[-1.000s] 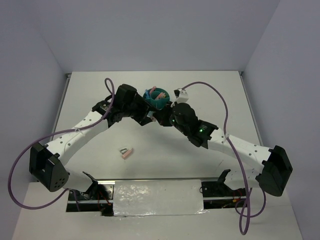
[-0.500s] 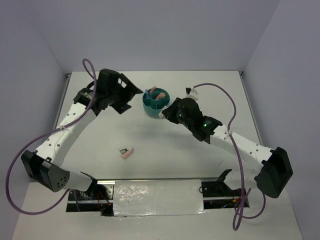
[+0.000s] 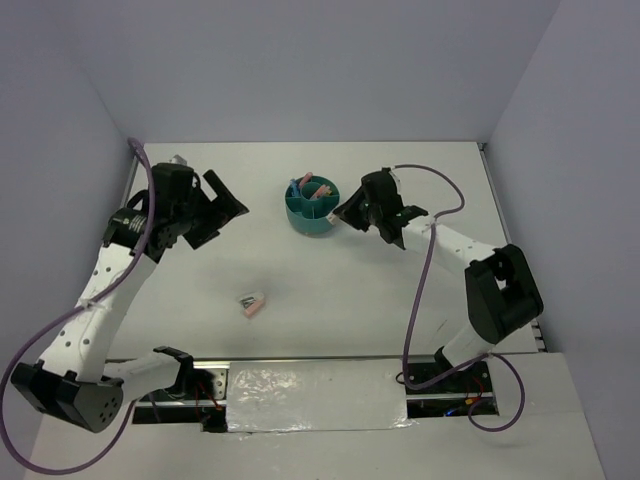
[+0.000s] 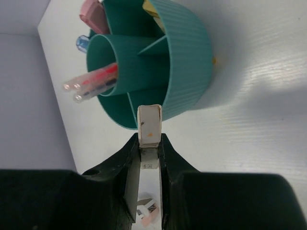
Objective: Sort the stationery into containers
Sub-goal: Place the stationery in the storage box.
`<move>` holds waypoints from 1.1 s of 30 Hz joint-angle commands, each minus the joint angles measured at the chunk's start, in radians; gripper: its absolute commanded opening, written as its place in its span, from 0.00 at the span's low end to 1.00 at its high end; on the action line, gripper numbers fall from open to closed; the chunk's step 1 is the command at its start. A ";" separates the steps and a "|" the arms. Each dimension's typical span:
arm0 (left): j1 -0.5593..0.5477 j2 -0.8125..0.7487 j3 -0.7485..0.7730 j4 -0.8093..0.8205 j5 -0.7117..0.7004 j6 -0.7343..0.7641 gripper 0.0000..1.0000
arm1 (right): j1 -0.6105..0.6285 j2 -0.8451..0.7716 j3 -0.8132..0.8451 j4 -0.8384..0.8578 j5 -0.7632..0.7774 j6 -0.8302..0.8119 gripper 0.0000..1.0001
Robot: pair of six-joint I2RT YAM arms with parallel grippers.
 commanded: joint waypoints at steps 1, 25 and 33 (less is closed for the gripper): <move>0.017 -0.071 -0.010 0.008 0.020 0.105 0.99 | -0.014 0.009 0.090 0.074 -0.063 -0.001 0.00; 0.032 -0.202 -0.048 -0.099 -0.036 0.202 0.99 | -0.037 0.139 0.154 0.080 -0.077 0.005 0.00; 0.032 -0.205 -0.056 -0.098 -0.035 0.209 0.99 | -0.044 0.162 0.169 0.077 -0.102 -0.001 0.31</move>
